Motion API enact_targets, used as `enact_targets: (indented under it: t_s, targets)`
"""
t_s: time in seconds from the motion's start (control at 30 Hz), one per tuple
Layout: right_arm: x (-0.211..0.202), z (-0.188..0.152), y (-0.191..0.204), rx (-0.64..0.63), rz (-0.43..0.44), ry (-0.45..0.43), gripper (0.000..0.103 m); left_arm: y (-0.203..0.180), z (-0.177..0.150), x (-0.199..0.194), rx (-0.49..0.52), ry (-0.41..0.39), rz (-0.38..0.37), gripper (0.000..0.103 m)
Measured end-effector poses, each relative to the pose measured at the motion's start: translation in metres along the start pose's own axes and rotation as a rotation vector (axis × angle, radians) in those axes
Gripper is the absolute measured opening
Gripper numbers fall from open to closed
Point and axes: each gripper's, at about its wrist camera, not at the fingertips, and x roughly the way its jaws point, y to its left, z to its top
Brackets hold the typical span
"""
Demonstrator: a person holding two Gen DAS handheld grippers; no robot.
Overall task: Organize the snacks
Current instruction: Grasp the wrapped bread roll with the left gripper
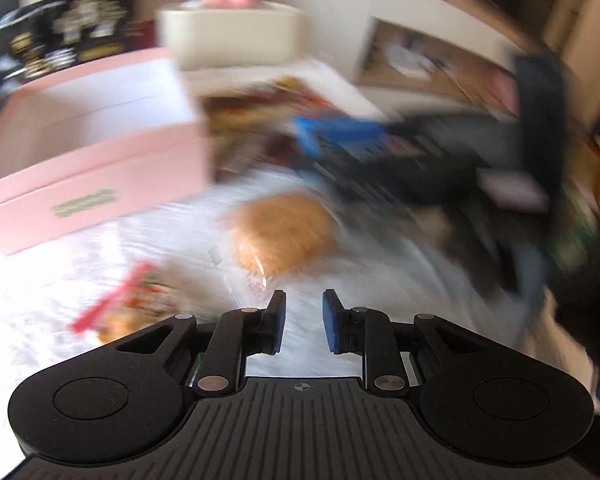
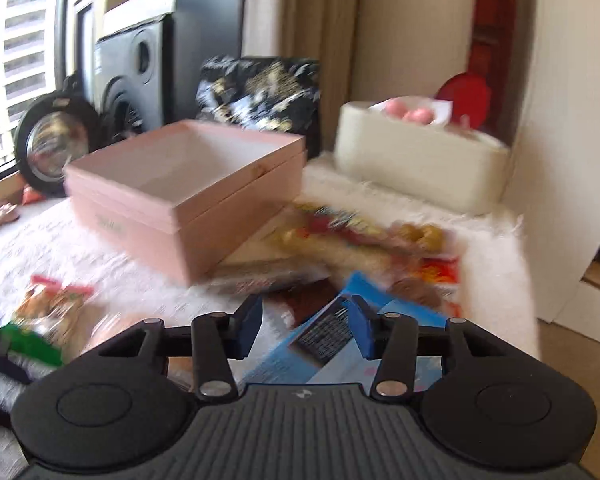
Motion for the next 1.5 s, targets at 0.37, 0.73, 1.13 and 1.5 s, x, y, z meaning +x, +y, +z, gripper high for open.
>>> enact_targets:
  t_s: [0.37, 0.73, 1.13, 1.5]
  targets:
    - [-0.064, -0.031, 0.052, -0.082, 0.122, -0.04, 0.055, 0.044, 0.029, -0.029, -0.203, -0.16, 0.102, 0.025]
    - [-0.05, -0.048, 0.0, 0.118, -0.189, -0.017, 0.063, -0.053, 0.031, 0.038, 0.158, -0.056, 0.304, 0.057]
    - [-0.049, -0.059, -0.025, 0.284, -0.158, 0.0, 0.075, -0.042, 0.034, 0.038, 0.096, -0.06, 0.253, 0.078]
    - [-0.042, -0.06, -0.04, 0.365, -0.088, 0.051, 0.091, -0.007, 0.036, 0.051, -0.036, -0.054, 0.181, 0.079]
